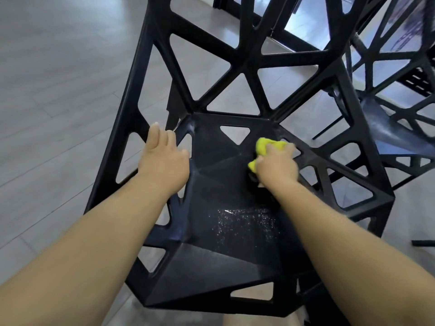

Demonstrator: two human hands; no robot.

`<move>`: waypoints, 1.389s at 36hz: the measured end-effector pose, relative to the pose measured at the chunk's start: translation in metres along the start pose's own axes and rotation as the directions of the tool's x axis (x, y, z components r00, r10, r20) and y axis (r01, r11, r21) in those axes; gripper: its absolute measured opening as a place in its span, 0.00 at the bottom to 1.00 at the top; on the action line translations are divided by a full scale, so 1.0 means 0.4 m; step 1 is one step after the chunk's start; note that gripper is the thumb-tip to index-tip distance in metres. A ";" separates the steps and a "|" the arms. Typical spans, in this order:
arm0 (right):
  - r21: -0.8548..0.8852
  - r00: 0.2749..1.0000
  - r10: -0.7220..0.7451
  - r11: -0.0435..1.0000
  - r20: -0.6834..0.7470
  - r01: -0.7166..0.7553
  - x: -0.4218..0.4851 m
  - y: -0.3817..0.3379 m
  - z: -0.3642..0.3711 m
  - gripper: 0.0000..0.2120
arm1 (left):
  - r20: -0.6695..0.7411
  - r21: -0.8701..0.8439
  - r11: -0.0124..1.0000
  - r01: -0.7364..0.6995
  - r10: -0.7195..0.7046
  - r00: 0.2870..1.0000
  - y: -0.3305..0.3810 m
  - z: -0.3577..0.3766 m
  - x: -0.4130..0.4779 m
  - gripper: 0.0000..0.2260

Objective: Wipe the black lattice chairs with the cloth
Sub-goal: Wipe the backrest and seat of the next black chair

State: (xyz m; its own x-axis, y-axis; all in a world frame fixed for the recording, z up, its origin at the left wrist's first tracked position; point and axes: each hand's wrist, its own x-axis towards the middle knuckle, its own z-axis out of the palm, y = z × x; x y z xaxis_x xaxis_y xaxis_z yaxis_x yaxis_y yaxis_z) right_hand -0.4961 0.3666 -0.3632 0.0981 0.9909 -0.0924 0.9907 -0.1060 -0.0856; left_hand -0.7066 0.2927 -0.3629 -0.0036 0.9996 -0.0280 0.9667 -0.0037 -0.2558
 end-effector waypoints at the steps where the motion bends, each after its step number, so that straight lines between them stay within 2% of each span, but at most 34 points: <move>1: 0.022 0.998 -0.051 0.998 0.036 0.050 -0.028 -0.045 0.001 0.16 | 0.008 0.002 1.000 0.003 -0.003 1.000 0.001 -0.002 0.004 0.10; 3: 0.060 0.976 -0.195 0.980 0.096 0.190 -0.105 -0.131 0.006 0.17 | 0.023 0.001 1.000 0.008 -0.008 1.000 0.004 -0.004 0.011 0.11; 6: 0.092 0.913 -0.393 0.919 0.110 0.384 -0.205 -0.199 0.014 0.19 | 0.043 -0.002 1.000 0.001 -0.001 0.999 0.005 -0.010 0.012 0.10; 11: 0.157 0.834 -0.524 0.851 0.174 0.502 -0.212 -0.091 -0.003 0.22 | 0.051 -0.016 1.000 -0.023 0.024 0.998 -0.005 -0.014 0.006 0.11; 12: 0.148 0.836 -0.516 0.856 0.185 0.495 -0.204 -0.058 -0.008 0.22 | 0.047 -0.034 0.999 -0.035 0.036 0.998 -0.006 -0.014 0.005 0.12; 14: 0.101 0.886 -0.432 0.902 0.168 0.420 -0.174 0.010 -0.013 0.22 | 0.020 -0.101 0.991 -0.087 0.090 0.996 -0.005 -0.014 0.006 0.14; 17: 0.037 0.970 -0.233 0.972 0.073 0.231 -0.115 0.094 -0.022 0.21 | 0.023 -0.158 0.974 -0.163 0.169 0.985 -0.003 -0.010 0.006 0.18; 20: 0.028 0.998 -0.056 0.998 0.012 0.056 -0.060 0.135 -0.033 0.21 | 0.069 -0.135 0.978 -0.159 0.169 0.983 -0.002 -0.012 0.014 0.22; 26: -0.005 0.995 -0.026 1.000 -0.095 0.026 0.003 0.111 -0.015 0.18 | 0.090 -0.091 0.987 -0.131 0.139 0.986 0.010 -0.013 0.049 0.26; 32: -0.036 0.995 -0.009 0.999 -0.096 0.006 0.063 0.072 -0.019 0.17 | 0.091 -0.062 0.992 -0.114 0.120 0.989 0.009 -0.017 0.111 0.25; 35: -0.023 0.999 0.012 1.000 -0.044 -0.013 0.069 0.049 -0.030 0.17 | 0.080 -0.061 0.992 -0.110 0.115 0.990 0.008 -0.017 0.137 0.24; 37: -0.065 0.997 -0.071 0.995 0.039 0.074 0.037 0.008 -0.035 0.15 | 0.070 -0.059 0.992 -0.111 0.115 0.991 0.007 -0.015 0.144 0.22; 41: 0.105 0.973 -0.203 0.976 0.107 0.192 -0.099 -0.110 -0.024 0.15 | -0.018 -0.127 0.980 -0.151 0.150 0.989 -0.010 -0.012 0.132 0.15; 44: 0.110 0.905 -0.394 0.918 0.158 0.381 -0.204 -0.158 -0.019 0.17 | -0.087 -0.201 0.960 -0.197 0.183 0.979 -0.045 -0.005 0.105 0.14; 48: 0.181 0.798 -0.560 0.828 0.221 0.531 -0.277 -0.104 -0.044 0.20 | -0.154 -0.308 0.929 -0.207 0.166 0.974 -0.082 0.004 0.024 0.13; 50: 0.176 0.798 -0.552 0.833 0.242 0.524 -0.279 -0.046 -0.052 0.20 | -0.223 -0.280 0.937 -0.211 0.150 0.963 -0.086 0.008 -0.023 0.10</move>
State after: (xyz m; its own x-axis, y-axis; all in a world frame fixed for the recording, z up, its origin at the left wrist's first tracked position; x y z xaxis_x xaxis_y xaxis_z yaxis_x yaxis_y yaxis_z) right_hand -0.5231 0.2599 -0.3307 -0.4919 0.8290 -0.2661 0.8604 0.4162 -0.2942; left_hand -0.7405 0.2834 -0.3571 0.1986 0.9684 0.1506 0.9778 -0.2063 0.0371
